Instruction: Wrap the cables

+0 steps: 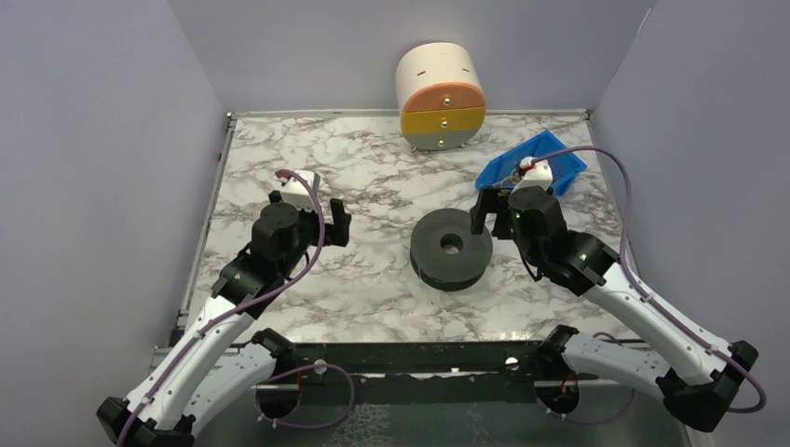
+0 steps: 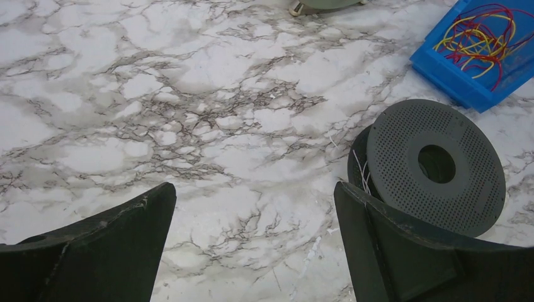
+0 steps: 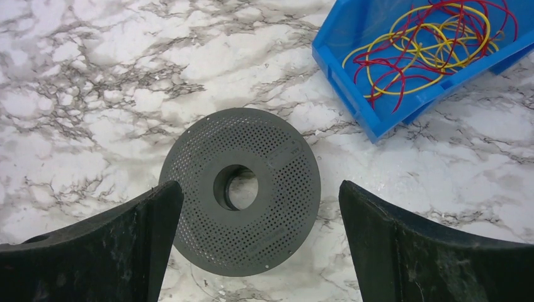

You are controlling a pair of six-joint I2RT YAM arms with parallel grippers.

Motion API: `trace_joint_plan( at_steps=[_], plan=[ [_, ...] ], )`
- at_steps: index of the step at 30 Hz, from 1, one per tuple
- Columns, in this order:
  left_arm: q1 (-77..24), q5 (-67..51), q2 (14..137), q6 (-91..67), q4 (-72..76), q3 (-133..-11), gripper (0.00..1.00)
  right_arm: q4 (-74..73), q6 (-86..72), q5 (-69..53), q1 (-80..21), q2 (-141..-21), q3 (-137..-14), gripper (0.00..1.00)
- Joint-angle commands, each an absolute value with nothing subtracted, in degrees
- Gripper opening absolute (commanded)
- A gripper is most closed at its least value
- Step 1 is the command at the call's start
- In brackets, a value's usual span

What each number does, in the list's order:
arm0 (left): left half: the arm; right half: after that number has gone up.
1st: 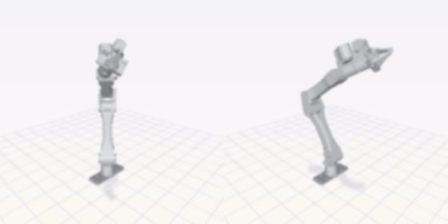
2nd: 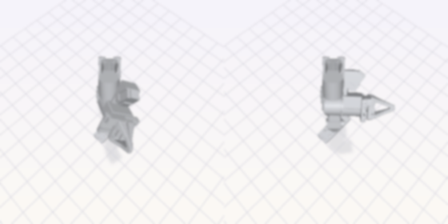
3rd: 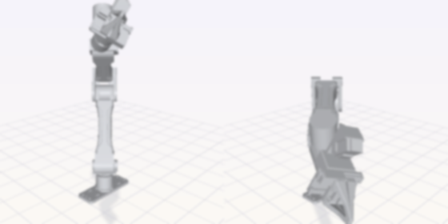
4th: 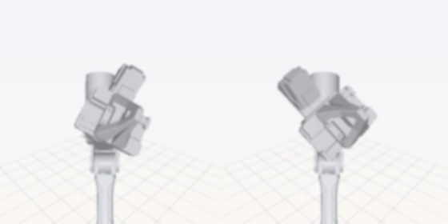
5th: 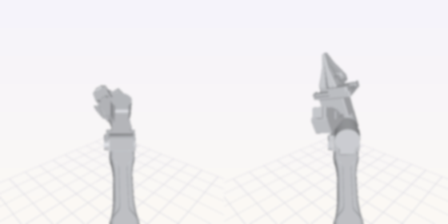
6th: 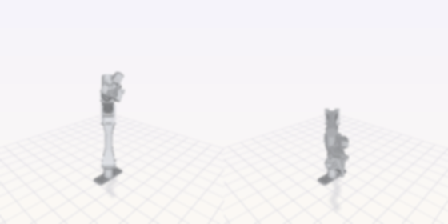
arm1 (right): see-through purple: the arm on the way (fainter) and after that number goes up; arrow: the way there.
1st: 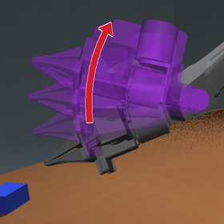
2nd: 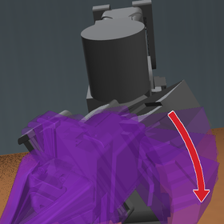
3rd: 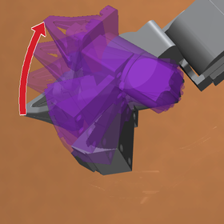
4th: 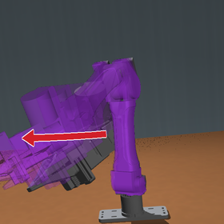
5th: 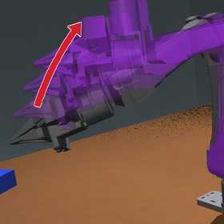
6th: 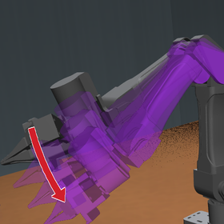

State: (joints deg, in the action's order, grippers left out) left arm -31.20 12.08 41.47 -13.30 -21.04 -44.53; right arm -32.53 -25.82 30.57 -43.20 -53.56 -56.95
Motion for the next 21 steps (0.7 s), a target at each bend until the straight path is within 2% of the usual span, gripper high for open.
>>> trace_joint_plan(
  at_steps=[1, 11, 21],
  plan=[
    [-30.85, 13.03, 41.31, -13.89, -19.9, -44.09, 0.99, -31.72, -24.96, 31.78, -43.59, -54.12, -56.57, 1.0],
    [-30.76, 13.18, 41.1, -13.97, -19.81, -44.06, 0.99, -32.86, -23.45, 30.09, -43.57, -56.19, -51.55, 1.0],
    [-30.67, 12.42, 41.03, -14.15, -19.76, -43.98, 0.99, -34.74, -28.59, 25.41, -43.52, -59.77, -47.92, 1.0]
  ],
)
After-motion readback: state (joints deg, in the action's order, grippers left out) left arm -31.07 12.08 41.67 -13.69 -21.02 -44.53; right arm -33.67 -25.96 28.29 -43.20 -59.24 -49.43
